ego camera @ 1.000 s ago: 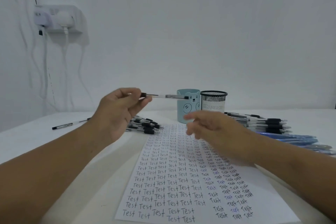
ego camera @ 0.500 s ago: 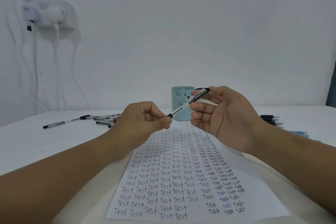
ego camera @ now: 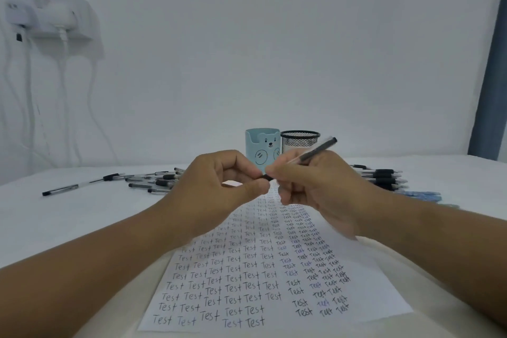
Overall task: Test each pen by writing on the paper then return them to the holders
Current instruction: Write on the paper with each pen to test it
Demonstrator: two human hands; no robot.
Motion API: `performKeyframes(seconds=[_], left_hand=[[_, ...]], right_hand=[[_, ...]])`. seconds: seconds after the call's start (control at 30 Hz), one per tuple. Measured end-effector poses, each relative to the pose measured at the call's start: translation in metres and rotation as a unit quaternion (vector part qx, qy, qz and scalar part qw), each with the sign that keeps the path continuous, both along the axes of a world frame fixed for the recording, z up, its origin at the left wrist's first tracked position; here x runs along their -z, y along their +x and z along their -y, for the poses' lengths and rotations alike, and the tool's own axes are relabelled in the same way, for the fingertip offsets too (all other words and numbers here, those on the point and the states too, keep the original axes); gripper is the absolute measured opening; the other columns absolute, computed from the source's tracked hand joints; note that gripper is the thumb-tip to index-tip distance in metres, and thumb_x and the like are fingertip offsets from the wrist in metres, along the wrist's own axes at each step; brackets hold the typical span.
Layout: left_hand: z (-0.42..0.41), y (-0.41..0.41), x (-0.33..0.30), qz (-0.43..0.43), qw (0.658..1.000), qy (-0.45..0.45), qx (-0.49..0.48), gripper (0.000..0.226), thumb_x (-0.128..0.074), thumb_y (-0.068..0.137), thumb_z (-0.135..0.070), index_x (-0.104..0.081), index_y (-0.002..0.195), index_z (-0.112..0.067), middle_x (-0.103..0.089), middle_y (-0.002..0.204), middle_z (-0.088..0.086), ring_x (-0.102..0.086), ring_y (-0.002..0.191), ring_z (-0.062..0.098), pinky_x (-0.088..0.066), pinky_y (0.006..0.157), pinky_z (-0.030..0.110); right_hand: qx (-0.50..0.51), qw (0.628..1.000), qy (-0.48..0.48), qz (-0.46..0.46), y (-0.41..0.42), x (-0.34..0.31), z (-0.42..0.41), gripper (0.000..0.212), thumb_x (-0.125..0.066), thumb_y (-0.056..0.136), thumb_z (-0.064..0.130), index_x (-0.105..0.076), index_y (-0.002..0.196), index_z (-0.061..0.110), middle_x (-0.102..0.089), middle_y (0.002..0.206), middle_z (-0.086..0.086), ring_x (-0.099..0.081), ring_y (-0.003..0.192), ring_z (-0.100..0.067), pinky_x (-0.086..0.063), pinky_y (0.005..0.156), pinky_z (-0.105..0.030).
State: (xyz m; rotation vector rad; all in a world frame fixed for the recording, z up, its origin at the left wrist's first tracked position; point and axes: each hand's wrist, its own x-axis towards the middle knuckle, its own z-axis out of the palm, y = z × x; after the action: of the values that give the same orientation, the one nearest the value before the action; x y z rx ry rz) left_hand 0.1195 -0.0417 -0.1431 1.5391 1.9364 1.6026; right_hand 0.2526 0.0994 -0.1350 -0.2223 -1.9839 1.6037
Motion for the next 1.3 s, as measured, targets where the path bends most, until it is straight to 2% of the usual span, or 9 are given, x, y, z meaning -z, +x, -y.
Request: performKeyframes(seconds=[0.07,0.17,0.27,0.4,0.47,0.6,0.73,0.87,1.3], left_hand=[[0.002,-0.001,0.002,-0.023,0.998,-0.056,0.025,0.031,-0.08,0.072,-0.043,-0.072,0.101,-0.036,-0.076,0.104,-0.008,-0.073,0.093,0.023,-0.057,0.096,0.048],[0.003,-0.006,0.007,-0.121,0.98,-0.15,0.039,0.041,-0.072,0.073,-0.06,-0.064,0.113,-0.052,-0.067,0.118,-0.026,-0.063,0.109,-0.002,-0.05,0.101,0.034],[0.005,-0.006,0.007,-0.186,0.955,-0.228,0.039,0.044,-0.066,0.071,-0.071,-0.06,0.113,-0.061,-0.052,0.129,-0.038,-0.049,0.122,-0.006,-0.04,0.101,0.035],[0.005,-0.004,0.006,-0.253,0.93,-0.251,0.085,0.042,-0.066,0.073,-0.07,-0.06,0.113,-0.061,-0.046,0.128,-0.046,-0.037,0.125,-0.022,-0.029,0.107,0.022],[0.003,-0.006,0.007,-0.254,0.929,-0.255,0.089,0.044,-0.066,0.072,-0.071,-0.06,0.114,-0.061,-0.047,0.129,-0.045,-0.038,0.127,-0.019,-0.03,0.114,0.029],[0.001,-0.011,0.008,-0.262,0.927,-0.249,0.097,0.05,-0.065,0.07,-0.077,-0.06,0.117,-0.06,-0.05,0.132,-0.041,-0.042,0.131,-0.011,-0.031,0.119,0.042],[0.0,-0.012,0.009,-0.269,0.925,-0.248,0.099,0.051,-0.063,0.069,-0.08,-0.06,0.116,-0.061,-0.049,0.132,-0.042,-0.042,0.128,-0.016,-0.031,0.118,0.038],[0.0,-0.013,0.009,-0.279,0.924,-0.243,0.102,0.058,-0.059,0.063,-0.085,-0.06,0.117,-0.062,-0.05,0.132,-0.042,-0.042,0.127,-0.018,-0.031,0.118,0.038],[-0.001,-0.014,0.008,-0.28,0.921,-0.252,0.097,0.058,-0.059,0.064,-0.087,-0.058,0.118,-0.064,-0.048,0.133,-0.044,-0.04,0.126,-0.018,-0.031,0.118,0.039]], right_hand=[[0.03,0.999,-0.032,-0.002,0.006,-0.004,-0.005,0.021,-0.067,0.089,0.006,-0.056,0.072,0.012,-0.049,0.06,-0.004,-0.049,0.054,-0.018,-0.05,0.058,-0.031],[0.003,0.997,-0.073,0.018,0.024,-0.008,-0.012,0.019,-0.055,0.09,0.008,-0.058,0.072,0.01,-0.05,0.059,-0.007,-0.045,0.049,-0.022,-0.046,0.053,-0.032],[-0.088,0.992,-0.054,0.065,0.049,-0.001,-0.013,0.018,-0.06,0.083,0.016,-0.068,0.089,0.001,-0.064,0.072,-0.019,-0.053,0.048,-0.024,-0.047,0.044,-0.029],[-0.096,0.99,0.021,0.106,0.067,0.016,-0.009,0.017,-0.072,0.074,0.015,-0.061,0.063,0.009,-0.056,0.056,-0.014,-0.045,0.04,-0.018,-0.029,0.036,-0.018],[-0.078,0.99,0.06,0.101,0.068,0.02,-0.008,0.029,-0.076,0.074,0.021,-0.055,0.058,0.011,-0.051,0.048,-0.01,-0.039,0.036,-0.016,-0.026,0.038,-0.018],[-0.095,0.983,0.113,0.107,0.07,0.019,-0.001,0.034,-0.074,0.079,0.03,-0.058,0.06,0.007,-0.056,0.049,-0.01,-0.042,0.037,-0.016,-0.031,0.037,-0.019],[-0.075,0.979,0.153,0.109,0.072,0.02,0.0,0.042,-0.08,0.076,0.012,-0.045,0.053,0.007,-0.044,0.048,-0.023,-0.045,0.04,-0.017,-0.036,0.045,-0.023],[-0.055,0.97,0.189,0.143,0.072,0.02,-0.001,0.043,-0.069,0.083,-0.007,-0.044,0.052,0.009,-0.049,0.048,-0.015,-0.046,0.041,-0.013,-0.038,0.048,-0.024],[-0.056,0.962,0.213,0.164,0.074,0.016,0.002,0.042,-0.069,0.082,-0.009,-0.046,0.051,0.008,-0.051,0.051,-0.022,-0.048,0.044,-0.015,-0.04,0.048,-0.024]])
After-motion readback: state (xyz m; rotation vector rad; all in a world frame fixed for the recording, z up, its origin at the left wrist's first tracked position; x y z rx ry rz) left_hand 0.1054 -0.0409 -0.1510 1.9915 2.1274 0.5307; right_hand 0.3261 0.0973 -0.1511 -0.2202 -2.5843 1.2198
